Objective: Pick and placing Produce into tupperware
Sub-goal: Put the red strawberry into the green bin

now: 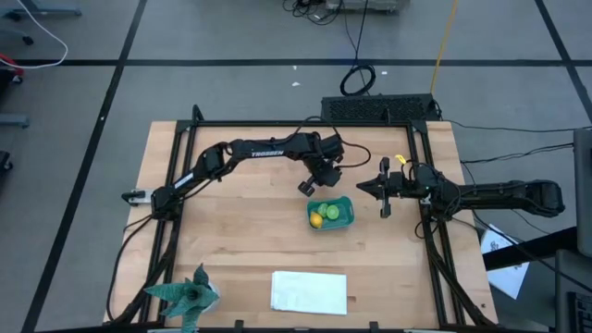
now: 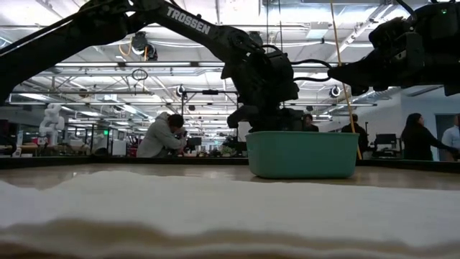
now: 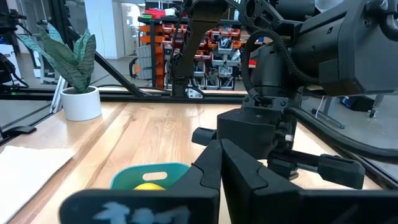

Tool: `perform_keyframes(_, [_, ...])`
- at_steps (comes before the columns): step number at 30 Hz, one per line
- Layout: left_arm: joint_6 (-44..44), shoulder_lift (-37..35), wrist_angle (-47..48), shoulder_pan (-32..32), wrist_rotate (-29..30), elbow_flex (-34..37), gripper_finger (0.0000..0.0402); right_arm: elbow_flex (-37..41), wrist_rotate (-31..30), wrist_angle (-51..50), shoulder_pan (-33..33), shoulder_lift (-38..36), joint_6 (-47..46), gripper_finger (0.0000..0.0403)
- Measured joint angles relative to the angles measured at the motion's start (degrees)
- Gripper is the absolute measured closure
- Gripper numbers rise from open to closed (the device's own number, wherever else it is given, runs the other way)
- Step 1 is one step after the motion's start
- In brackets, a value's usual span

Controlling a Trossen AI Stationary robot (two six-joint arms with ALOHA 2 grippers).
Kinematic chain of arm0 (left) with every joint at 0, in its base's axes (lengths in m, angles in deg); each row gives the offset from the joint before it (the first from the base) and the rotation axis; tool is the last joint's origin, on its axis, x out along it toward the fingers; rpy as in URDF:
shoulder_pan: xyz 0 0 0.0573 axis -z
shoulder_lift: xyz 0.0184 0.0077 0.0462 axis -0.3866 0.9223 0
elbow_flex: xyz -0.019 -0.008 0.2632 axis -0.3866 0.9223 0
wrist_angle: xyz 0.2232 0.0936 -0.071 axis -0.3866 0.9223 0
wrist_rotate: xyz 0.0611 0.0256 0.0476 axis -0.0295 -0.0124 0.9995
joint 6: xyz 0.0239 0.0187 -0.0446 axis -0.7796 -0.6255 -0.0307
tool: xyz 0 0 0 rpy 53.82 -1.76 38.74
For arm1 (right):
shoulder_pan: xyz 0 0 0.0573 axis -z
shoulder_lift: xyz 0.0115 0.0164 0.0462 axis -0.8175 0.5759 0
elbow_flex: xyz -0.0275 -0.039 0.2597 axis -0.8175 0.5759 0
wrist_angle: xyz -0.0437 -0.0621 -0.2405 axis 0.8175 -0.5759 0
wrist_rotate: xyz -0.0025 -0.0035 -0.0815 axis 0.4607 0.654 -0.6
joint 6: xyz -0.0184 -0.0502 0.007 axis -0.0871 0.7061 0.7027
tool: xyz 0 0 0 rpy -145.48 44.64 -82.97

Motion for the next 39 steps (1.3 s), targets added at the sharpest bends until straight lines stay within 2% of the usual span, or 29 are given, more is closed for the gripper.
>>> perform_keyframes(8, [-1.28,0.0,0.0,0.1,0.56,0.0,0.0399,0.01,0.0,-0.02,0.0,0.0,0.05,0.0403])
perform_keyframes(12, [-2.32,-0.02,-0.17,0.71,5.04,0.0,0.04,0.02,0.02,0.0,0.0,0.0,0.07,0.0403])
perform_keyframes(18, [-2.34,-0.02,-0.15,1.09,6.5,0.0,0.0401,0.0,0.02,0.0,0.0,0.0,0.07,0.0403])
perform_keyframes(24, [-2.34,-0.08,0.02,1.55,10.93,0.0,0.0401,0.01,0.01,0.0,0.0,-0.01,0.07,0.0403])
perform_keyframes(31, [-2.34,-1.14,-0.05,2.14,10.53,0.0,0.0401,0.0,0.02,0.0,0.0,-0.02,0.02,0.0403])
perform_keyframes(39, [0.88,-6.06,-0.1,2.16,4.47,-0.04,0.0402,0.02,0.13,0.22,0.0,-0.02,-0.04,0.0403])
